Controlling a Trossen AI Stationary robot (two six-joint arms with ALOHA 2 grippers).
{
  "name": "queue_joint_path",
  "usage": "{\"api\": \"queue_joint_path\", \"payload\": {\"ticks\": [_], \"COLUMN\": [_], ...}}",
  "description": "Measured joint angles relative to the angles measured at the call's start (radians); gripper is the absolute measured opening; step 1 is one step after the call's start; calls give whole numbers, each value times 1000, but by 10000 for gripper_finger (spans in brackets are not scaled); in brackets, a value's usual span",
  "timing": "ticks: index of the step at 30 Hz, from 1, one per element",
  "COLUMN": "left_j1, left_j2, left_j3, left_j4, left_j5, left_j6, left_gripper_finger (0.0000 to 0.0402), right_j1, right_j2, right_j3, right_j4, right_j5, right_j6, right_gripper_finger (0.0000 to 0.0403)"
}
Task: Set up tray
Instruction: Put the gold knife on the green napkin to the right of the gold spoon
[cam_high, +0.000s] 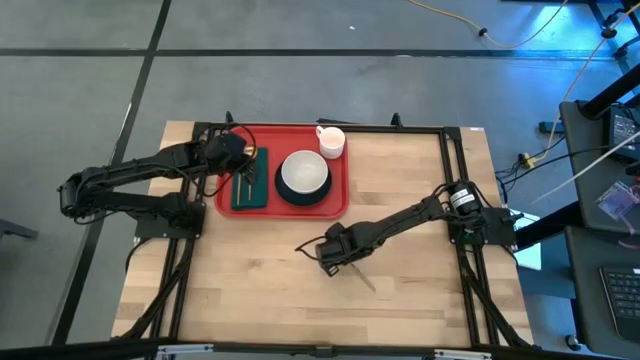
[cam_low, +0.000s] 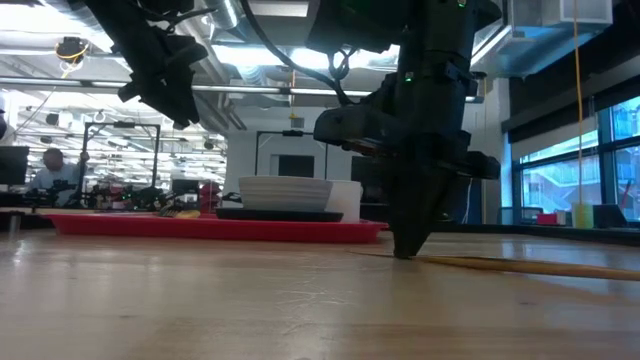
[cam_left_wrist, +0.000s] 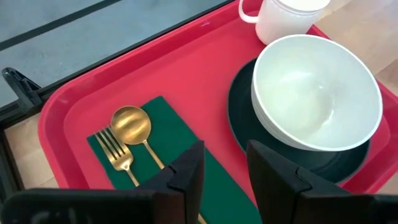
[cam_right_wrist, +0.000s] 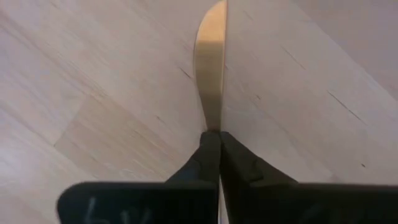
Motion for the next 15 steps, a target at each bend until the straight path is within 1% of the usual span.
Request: {"api": "queue_joint_path", "payload": {"ticks": [8,15], "left_j1": [0,0], "left_j2": [0,0], "left_j3": [0,0], "left_j4": [0,0], "left_j5": [3,3], "left_j6": [0,1], "left_gripper_finger": [114,114], "right_j1": [0,1], "right_j2": [0,11], "right_j3": [3,85], "right_j4": [-14,-88], "right_j5": [-8,-16], "right_j6": [1,-37], "right_gripper_finger": [1,1]}}
